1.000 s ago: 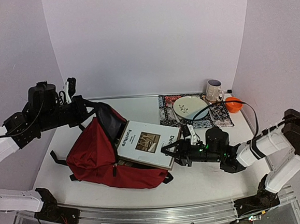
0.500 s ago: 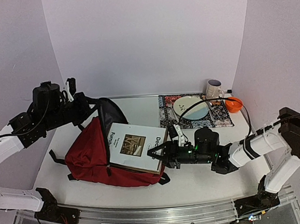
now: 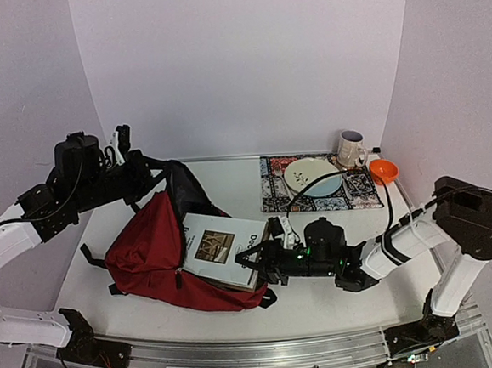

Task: Pack the student bag
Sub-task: Place the book in the largest pocket of the bag.

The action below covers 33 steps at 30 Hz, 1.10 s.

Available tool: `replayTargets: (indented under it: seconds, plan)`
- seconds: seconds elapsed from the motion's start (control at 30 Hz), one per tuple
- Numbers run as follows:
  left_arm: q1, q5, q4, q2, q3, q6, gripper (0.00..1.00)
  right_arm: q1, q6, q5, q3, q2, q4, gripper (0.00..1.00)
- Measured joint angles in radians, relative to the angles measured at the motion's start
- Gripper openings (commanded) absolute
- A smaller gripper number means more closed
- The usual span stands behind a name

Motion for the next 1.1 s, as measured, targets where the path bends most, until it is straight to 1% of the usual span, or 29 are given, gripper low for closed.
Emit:
replayTargets:
  seconds: [0.1, 0.23, 0.47, 0.63, 0.87, 1.1]
  plan:
    - [0.0, 0.07, 0.012, 0.0, 0.0, 0.018, 0.0, -0.001, 0.035, 0.004, 0.003, 0.042, 0.037, 0.09]
    - [0.001, 0.159, 0.029, 0.0, 0.0, 0.03, 0.0, -0.002, 0.062, 0.007, 0.031, 0.059, 0.042, 0.09]
    - [-0.004, 0.268, 0.076, 0.032, 0.001, 0.031, 0.0, -0.008, 0.084, 0.004, 0.156, 0.109, 0.013, 0.08]
    - [-0.044, 0.281, 0.116, 0.072, 0.011, 0.031, 0.0, -0.011, 0.09, 0.007, 0.219, 0.128, -0.018, 0.09]
    - [-0.158, 0.269, 0.143, 0.185, 0.082, 0.035, 0.0, -0.011, 0.094, 0.029, 0.333, 0.18, -0.066, 0.1]
    - [-0.169, 0.26, 0.155, 0.23, 0.123, 0.047, 0.0, -0.011, 0.092, 0.054, 0.424, 0.216, -0.144, 0.12]
